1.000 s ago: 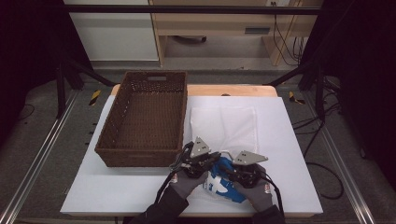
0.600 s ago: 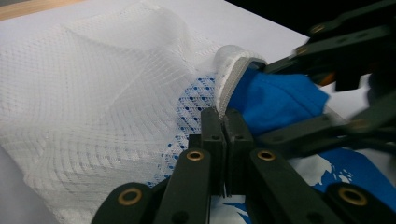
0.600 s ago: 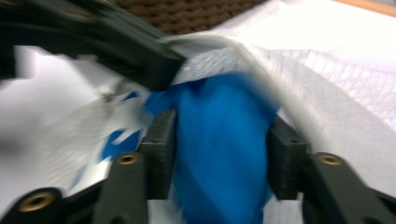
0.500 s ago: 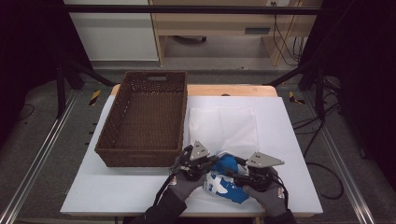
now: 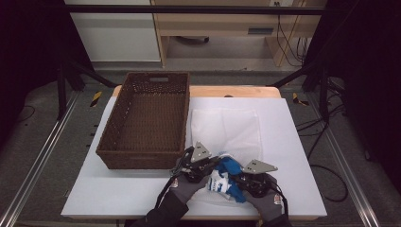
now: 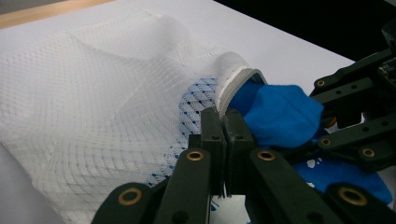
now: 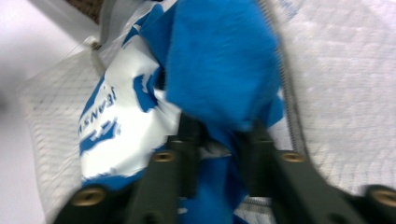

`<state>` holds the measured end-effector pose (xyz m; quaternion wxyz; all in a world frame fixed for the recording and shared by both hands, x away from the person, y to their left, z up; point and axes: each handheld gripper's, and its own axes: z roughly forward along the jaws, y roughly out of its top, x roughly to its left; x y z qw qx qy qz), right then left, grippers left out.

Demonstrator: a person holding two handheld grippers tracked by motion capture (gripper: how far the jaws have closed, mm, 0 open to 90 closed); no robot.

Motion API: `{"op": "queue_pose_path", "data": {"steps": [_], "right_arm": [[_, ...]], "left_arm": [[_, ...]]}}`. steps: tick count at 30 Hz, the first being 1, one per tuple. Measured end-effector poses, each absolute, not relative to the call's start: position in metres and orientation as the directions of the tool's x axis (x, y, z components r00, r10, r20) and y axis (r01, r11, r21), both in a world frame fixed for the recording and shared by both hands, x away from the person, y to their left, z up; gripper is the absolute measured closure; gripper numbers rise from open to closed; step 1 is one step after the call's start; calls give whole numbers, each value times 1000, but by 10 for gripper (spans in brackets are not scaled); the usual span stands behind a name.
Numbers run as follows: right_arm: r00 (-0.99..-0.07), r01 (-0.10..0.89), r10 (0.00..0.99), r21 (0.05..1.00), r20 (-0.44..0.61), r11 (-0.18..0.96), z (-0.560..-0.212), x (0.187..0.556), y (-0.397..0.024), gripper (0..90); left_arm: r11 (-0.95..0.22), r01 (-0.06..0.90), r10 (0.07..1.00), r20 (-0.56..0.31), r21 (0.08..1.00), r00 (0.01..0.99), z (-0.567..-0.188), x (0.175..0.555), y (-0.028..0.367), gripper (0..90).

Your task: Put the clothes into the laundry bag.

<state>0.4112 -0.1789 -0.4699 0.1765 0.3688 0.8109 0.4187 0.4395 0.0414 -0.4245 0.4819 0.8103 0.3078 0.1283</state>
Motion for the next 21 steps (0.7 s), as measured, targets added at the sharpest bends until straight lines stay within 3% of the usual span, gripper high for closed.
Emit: {"op": "queue_pose_path", "data": {"steps": [6, 12, 17, 21], "right_arm": [[-629, 391, 777, 857, -17, 335, -449, 414, -175, 788], [-498, 418, 862, 844, -97, 336, -462, 437, -163, 757], [-515, 417, 853, 843, -87, 338, -466, 441, -165, 615], [-595, 399, 803, 875, 19, 275, -455, 427, -182, 465]], "left_arm": [[-328, 346, 612, -82, 879, 787, -411, 437, 43, 888], [-339, 326, 587, -72, 882, 806, -406, 429, 40, 887], [-357, 352, 592, -81, 865, 802, -419, 433, 39, 887], [-355, 364, 605, -86, 861, 792, -423, 437, 41, 887]]}}
